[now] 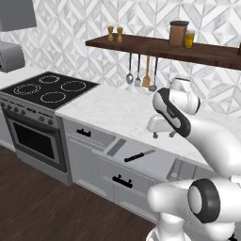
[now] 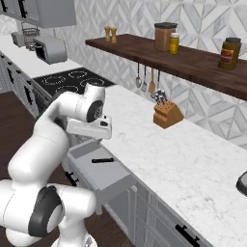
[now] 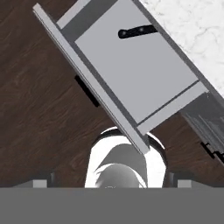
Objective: Pick up the knife from the drawer and place it on the cutting board. Then place the meat from the plate to the cutting board.
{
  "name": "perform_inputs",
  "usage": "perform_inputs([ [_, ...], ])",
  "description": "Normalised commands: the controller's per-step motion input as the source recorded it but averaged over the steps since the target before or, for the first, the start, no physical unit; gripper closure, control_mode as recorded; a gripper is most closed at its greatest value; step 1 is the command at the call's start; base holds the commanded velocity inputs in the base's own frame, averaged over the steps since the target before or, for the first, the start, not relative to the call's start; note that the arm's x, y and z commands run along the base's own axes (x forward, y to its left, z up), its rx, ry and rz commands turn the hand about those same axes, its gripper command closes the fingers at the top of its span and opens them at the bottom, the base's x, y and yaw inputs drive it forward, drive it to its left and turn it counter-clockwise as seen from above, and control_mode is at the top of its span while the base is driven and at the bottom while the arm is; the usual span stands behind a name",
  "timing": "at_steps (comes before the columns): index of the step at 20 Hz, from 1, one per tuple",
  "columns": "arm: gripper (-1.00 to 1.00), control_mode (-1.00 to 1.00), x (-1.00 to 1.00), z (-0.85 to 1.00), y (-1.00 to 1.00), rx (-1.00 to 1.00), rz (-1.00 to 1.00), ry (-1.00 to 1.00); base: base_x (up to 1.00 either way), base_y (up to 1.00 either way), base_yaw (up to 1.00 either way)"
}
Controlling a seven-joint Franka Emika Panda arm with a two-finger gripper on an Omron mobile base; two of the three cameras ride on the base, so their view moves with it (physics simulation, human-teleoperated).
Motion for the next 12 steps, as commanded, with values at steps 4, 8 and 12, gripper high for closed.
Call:
perform_inputs([
  [4,-1.00,-1.00,0.00,-1.00,0.33,0.01,0.18,0.32,0.00,0.00,0.00],
  [8,-1.00,-1.00,0.00,-1.00,0.25,0.07,0.07,0.17,0.00,0.00,0.00],
  [12,-1.00,-1.00,0.04,-1.00,0.02,0.19,0.04,0.07,0.00,0.00,0.00],
])
